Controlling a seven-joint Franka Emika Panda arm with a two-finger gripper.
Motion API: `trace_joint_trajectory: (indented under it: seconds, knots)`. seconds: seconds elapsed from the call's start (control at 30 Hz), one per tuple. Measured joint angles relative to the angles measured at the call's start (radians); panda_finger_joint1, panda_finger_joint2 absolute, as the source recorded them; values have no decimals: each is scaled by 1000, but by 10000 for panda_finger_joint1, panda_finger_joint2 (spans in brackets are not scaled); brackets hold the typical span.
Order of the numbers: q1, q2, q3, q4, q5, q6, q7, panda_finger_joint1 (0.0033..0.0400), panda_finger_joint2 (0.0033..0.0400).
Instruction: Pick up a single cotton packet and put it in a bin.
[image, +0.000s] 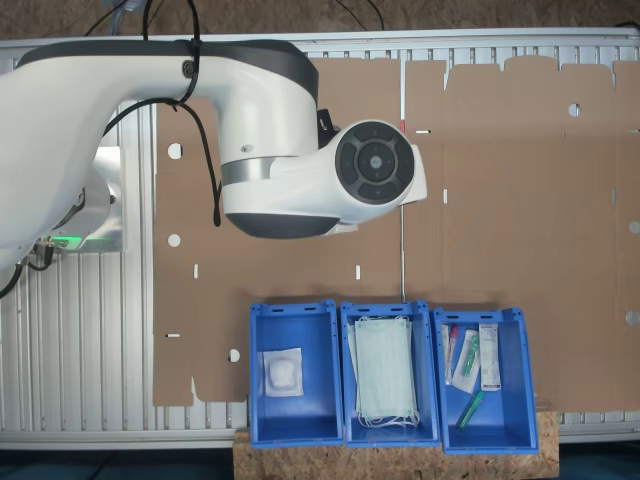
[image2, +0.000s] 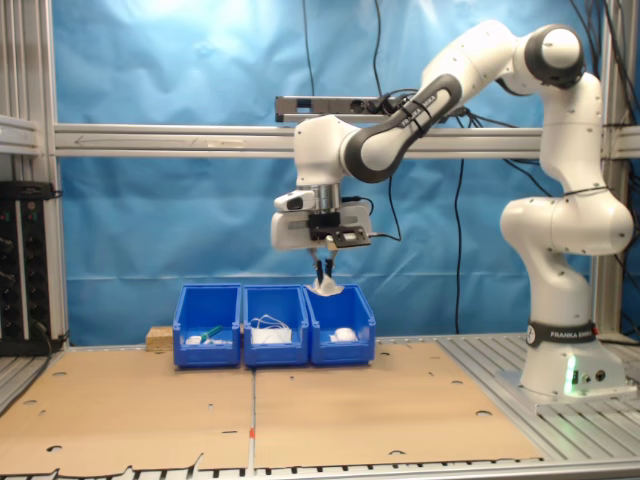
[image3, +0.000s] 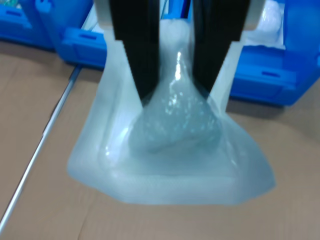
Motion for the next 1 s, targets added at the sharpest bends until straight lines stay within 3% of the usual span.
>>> trace_joint_trajectory:
  seconds: [0.4, 1.0]
  knots:
    - [-21, -3, -180, -34, -85, 79, -63, 43, 43]
    - [-38, 89, -370, -33, -121, 160, -137, 44, 44]
